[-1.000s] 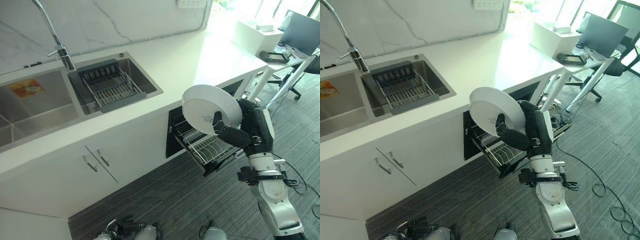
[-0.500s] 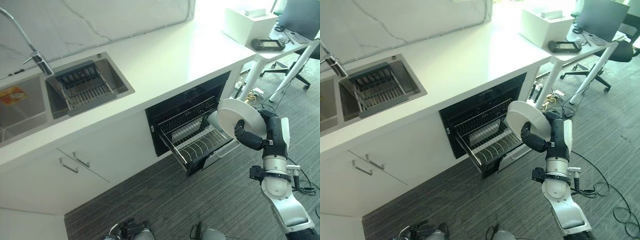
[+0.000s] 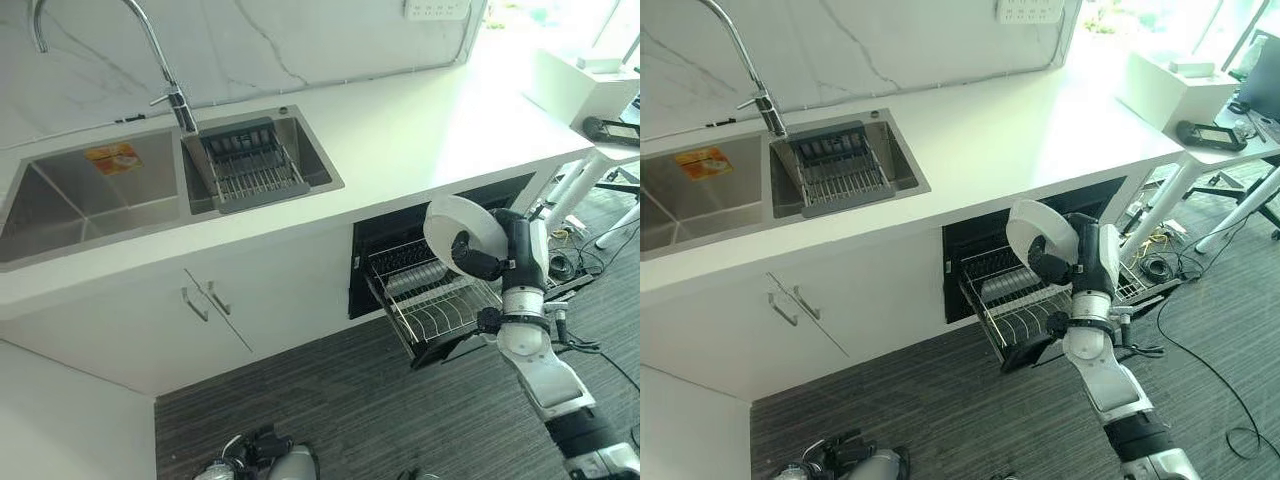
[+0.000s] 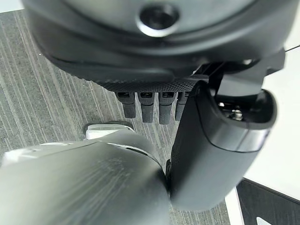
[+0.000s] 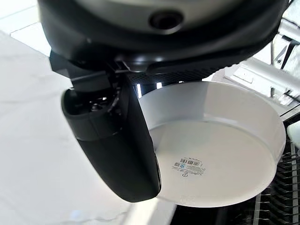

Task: Place the dishes in the dishwasher.

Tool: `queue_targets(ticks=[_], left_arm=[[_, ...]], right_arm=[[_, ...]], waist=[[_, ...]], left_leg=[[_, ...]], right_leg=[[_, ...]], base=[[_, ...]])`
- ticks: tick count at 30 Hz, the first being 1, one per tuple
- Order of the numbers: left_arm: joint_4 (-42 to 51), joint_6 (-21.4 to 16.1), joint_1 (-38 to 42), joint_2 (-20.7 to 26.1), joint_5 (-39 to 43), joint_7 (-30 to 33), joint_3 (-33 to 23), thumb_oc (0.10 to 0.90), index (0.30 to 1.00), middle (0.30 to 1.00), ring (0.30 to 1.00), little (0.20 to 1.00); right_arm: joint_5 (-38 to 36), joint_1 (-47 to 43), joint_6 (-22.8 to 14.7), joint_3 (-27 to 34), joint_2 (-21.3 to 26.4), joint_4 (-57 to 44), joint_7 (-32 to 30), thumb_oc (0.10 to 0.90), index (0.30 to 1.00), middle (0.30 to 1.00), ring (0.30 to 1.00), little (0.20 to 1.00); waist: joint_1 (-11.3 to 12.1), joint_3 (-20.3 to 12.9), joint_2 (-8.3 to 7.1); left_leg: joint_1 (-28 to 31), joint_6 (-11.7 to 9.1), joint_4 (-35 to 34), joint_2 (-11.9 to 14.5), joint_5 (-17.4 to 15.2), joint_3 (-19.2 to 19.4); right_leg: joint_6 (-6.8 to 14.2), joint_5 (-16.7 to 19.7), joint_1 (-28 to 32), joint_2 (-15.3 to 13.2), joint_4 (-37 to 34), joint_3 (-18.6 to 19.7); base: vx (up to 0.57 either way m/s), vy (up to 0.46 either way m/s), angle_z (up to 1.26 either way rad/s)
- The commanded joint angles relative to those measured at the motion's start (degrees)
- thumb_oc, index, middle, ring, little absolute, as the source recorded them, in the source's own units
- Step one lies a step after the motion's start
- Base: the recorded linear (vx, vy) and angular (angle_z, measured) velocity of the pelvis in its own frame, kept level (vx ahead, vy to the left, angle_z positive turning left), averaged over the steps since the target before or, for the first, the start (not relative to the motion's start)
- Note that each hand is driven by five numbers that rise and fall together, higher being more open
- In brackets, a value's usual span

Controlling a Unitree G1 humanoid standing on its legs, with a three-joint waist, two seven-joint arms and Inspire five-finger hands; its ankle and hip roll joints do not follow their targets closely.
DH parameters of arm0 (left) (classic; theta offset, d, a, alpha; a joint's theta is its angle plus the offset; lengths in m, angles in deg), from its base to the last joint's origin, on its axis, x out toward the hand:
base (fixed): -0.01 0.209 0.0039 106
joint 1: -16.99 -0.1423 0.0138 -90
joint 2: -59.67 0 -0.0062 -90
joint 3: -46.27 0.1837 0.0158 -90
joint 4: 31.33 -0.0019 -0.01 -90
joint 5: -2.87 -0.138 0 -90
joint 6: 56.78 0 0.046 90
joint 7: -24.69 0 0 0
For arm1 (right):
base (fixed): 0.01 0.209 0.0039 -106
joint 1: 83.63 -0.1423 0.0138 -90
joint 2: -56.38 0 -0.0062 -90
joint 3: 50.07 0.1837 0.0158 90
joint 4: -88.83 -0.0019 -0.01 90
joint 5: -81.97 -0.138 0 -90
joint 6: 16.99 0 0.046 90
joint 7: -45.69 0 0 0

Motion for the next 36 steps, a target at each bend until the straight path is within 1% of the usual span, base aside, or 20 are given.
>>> queue_targets(ticks=[1, 2, 3, 5, 6, 8, 10, 14, 18, 19, 23, 25, 27, 29, 33, 36], left_arm=[[-6.1, 6.6, -10.8, 3.7, -6.0, 0.1, 5.8, 0.8, 0.9, 0.9, 0.9, 0.9], [-6.1, 6.6, -10.8, 3.7, -6.0, 0.2, 5.8, 0.8, 0.9, 0.9, 0.9, 0.9], [-5.7, 6.4, -11.0, 3.7, -5.9, 0.5, 6.0, 0.8, 0.9, 0.9, 0.9, 0.9], [-5.4, 6.5, -11.2, 3.7, -6.0, 0.5, 5.9, 0.8, 0.9, 0.9, 0.9, 0.9], [-5.1, 7.1, -11.3, 3.7, -6.1, 0.4, 6.0, 0.8, 0.9, 0.9, 0.9, 0.9], [-4.9, 7.2, -11.3, 3.7, -6.6, 0.4, 6.2, 0.8, 0.9, 0.9, 0.9, 0.9], [-4.6, 7.3, -11.5, 3.9, -6.5, 0.6, 6.6, 0.8, 0.9, 0.9, 0.9, 0.9], [-3.8, 7.4, -11.6, 4.6, -7.5, 0.1, 7.0, 0.8, 0.9, 0.9, 0.9, 0.9], [-3.0, 7.2, -11.3, 5.6, -7.6, -0.1, 8.0, 0.8, 0.9, 0.9, 0.9, 0.9], [-2.7, 7.0, -11.0, 6.3, -7.3, -0.3, 8.6, 0.8, 0.9, 0.9, 0.9, 0.9], [-1.9, 7.0, -10.6, 7.4, -7.4, -0.8, 9.6, 0.8, 0.9, 0.9, 0.9, 0.9], [-1.4, 7.1, -10.6, 7.8, -7.3, -0.9, 10.1, 0.8, 0.9, 0.9, 0.9, 0.9], [-1.2, 7.2, -10.6, 8.2, -7.2, -1.1, 10.5, 0.8, 0.9, 0.9, 0.9, 0.9], [-1.0, 7.1, -10.6, 8.4, -7.3, -1.3, 10.5, 0.8, 0.9, 0.9, 0.9, 0.9], [-0.6, 7.0, -10.5, 9.5, -6.9, -1.9, 10.9, 0.8, 0.9, 0.9, 0.9, 0.9], [-0.6, 6.8, -10.2, 9.6, -5.9, -1.8, 11.5, 0.8, 0.9, 0.9, 0.9, 0.9]], right_arm=[[8.1, -5.5, -2.6, 3.2, 0.5, -0.4, -8.7, 0.4, 0.3, 0.3, 0.3, 0.3], [8.4, -5.5, -2.6, 3.2, 0.5, -0.1, -9.1, 0.4, 0.3, 0.3, 0.3, 0.3], [10.8, -5.2, -1.5, 2.6, 0.2, 1.4, -10.5, 0.4, 0.3, 0.3, 0.3, 0.3], [13.7, -5.0, -0.5, 2.1, 0.1, 2.3, -12.0, 0.4, 0.3, 0.3, 0.3, 0.3], [18.3, -5.1, 0.3, 1.1, 0.5, 3.8, -15.3, 0.4, 0.3, 0.3, 0.3, 0.3], [19.2, -5.9, 2.1, -0.2, 0.6, 6.5, -17.0, 0.4, 0.3, 0.3, 0.3, 0.3], [20.9, -6.8, 2.4, -1.8, 0.8, 9.7, -18.3, 0.4, 0.3, 0.3, 0.3, 0.3], [22.5, -9.3, 3.8, -4.6, 1.5, 14.8, -18.4, 0.4, 0.3, 0.3, 0.3, 0.3], [24.3, -12.5, 4.6, -7.3, 2.7, 19.1, -18.2, 0.4, 0.3, 0.3, 0.3, 0.3], [24.4, -14.9, 5.0, -9.1, 3.2, 21.7, -18.3, 0.4, 0.3, 0.3, 0.3, 0.3], [24.8, -19.8, 6.5, -12.6, 4.1, 26.4, -17.1, 0.4, 0.3, 0.3, 0.3, 0.3], [25.0, -21.8, 6.4, -13.9, 4.7, 28.5, -16.1, 0.4, 0.3, 0.3, 0.3, 0.3], [26.7, -23.5, 5.2, -15.3, 5.4, 30.5, -15.0, 0.4, 0.3, 0.3, 0.3, 0.3], [27.3, -24.3, 5.2, -16.2, 5.9, 31.0, -14.0, 0.4, 0.3, 0.3, 0.3, 0.3], [25.7, -27.4, 5.2, -18.9, 6.5, 34.5, -12.7, 0.4, 0.3, 0.3, 0.3, 0.3], [24.2, -28.7, 4.7, -19.1, 6.1, 37.0, -12.9, 0.4, 0.3, 0.3, 0.3, 0.3]], waist=[[1.8, -0.8, -0.14], [1.8, -0.9, -0.19], [2.1, -0.7, 0.04], [2.2, -0.6, 0.22], [2.5, -0.5, 0.4], [2.9, -0.5, 0.6], [3.2, -0.4, 0.74], [4.2, -0.3, 1.14], [5.1, -0.1, 1.23], [5.8, 0.0, 1.32], [6.9, 0.3, 1.56], [7.5, 0.4, 1.75], [8.2, 0.5, 1.9], [8.5, 0.6, 1.97], [9.6, 0.9, 2.04], [9.9, 1.3, 2.23]], left_leg=[[6.4, -3.6, -7.0, 3.3, -3.8, -0.5], [6.1, -3.6, -7.0, 3.2, -3.5, -0.6], [6.1, -3.6, -7.0, 3.2, -3.6, -0.8], [6.1, -3.7, -7.0, 3.2, -3.5, -0.9], [5.9, -3.7, -7.0, 3.3, -3.4, -1.1], [5.7, -3.7, -7.0, 3.3, -3.2, -1.3], [5.6, -3.8, -7.0, 3.3, -3.1, -1.4], [5.0, -3.9, -7.0, 3.1, -2.6, -1.8], [4.7, -4.0, -7.0, 2.8, -2.4, -2.3], [4.4, -4.0, -7.0, 2.8, -2.3, -2.6], [3.7, -4.1, -7.0, 2.7, -1.8, -3.1], [3.3, -4.2, -7.0, 2.6, -1.6, -3.3], [2.8, -4.2, -7.0, 2.5, -1.4, -3.6], [2.6, -4.2, -7.0, 2.4, -1.2, -3.8], [1.8, -4.1, -7.0, 2.1, -0.9, -4.5], [1.2, -4.1, -7.0, 2.1, -0.7, -4.7]], right_leg=[[4.2, -3.1, -2.5, -2.6, 1.4, 0.9], [4.1, -2.9, -2.8, -2.6, 1.4, 0.8], [4.2, -3.0, -2.6, -2.7, 1.4, 0.7], [4.2, -3.0, -2.5, -2.8, 1.4, 0.5], [4.3, -3.0, -2.5, -2.9, 1.4, 0.4], [4.3, -3.0, -2.4, -3.0, 1.4, 0.1], [4.3, -3.1, -2.3, -3.1, 1.4, -0.1], [4.3, -3.1, -2.4, -3.5, 1.4, -0.8], [4.5, -2.8, -2.3, -3.8, 1.4, -1.4], [4.6, -2.9, -2.3, -3.9, 1.4, -1.7], [4.7, -2.8, -2.3, -4.0, 1.4, -2.3], [4.7, -2.8, -2.3, -4.0, 1.4, -2.5], [4.8, -2.8, -2.4, -4.2, 1.4, -2.9], [4.9, -2.7, -2.3, -4.2, 1.4, -3.1], [5.1, -2.6, -2.6, -4.3, 1.4, -3.5], [5.1, -2.5, -3.0, -4.3, 1.4, -3.4]], base=[[0.0, 0.01, 0.15], [0.0, 0.004, 0.09], [-0.01, 0.004, 0.04], [0.0, 0.002, 0.02], [0.0, 0.0, 0.0], [-0.01, 0.004, 0.04], [-0.01, 0.001, 0.06], [-0.03, 0.007, 0.03], [-0.02, -0.009, 0.1], [-0.02, -0.01, 0.17], [-0.02, -0.006, 0.12], [-0.02, 0.014, 0.11], [0.0, 0.0, 0.0], [-0.01, 0.003, 0.04], [-0.01, -0.002, 0.17], [-0.02, 0.004, 0.12]])
